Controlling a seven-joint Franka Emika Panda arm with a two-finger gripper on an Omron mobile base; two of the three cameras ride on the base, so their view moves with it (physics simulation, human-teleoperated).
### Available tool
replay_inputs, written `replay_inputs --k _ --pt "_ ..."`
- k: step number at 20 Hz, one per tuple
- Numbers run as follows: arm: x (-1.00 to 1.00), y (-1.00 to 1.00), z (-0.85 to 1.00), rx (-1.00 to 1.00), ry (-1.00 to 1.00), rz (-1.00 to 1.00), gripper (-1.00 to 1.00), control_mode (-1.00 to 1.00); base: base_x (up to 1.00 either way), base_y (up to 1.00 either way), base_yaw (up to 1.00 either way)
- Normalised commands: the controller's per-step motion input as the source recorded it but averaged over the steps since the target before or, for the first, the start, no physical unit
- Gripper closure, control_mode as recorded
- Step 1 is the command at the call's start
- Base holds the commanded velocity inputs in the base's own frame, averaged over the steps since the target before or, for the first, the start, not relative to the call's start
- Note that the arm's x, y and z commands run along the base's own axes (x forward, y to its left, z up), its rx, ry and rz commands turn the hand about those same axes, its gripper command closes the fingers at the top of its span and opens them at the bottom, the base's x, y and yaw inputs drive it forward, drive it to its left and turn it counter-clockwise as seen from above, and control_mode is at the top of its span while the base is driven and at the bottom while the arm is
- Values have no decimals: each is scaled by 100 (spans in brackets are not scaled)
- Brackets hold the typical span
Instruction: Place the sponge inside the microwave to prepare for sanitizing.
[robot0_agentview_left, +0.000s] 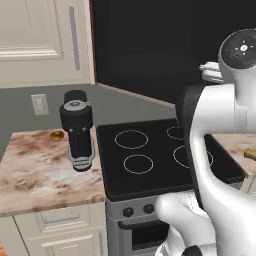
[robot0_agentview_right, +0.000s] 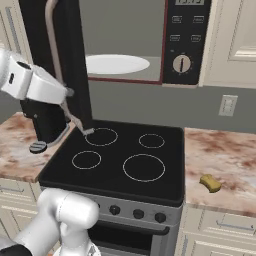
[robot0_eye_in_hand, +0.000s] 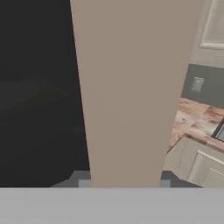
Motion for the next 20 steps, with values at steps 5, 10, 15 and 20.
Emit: replay_inputs --k 5,10,15,20 --pt "-9 47 -41 -2 -2 -19 100 -100 0 0 0" --pt "-9 55 -26 -1 0 -21 100 -100 0 0 0" --pt "-18 73 -20 -4 0 -21 100 -100 0 0 0" --pt "-16 77 -6 -4 0 -18 100 -100 0 0 0"
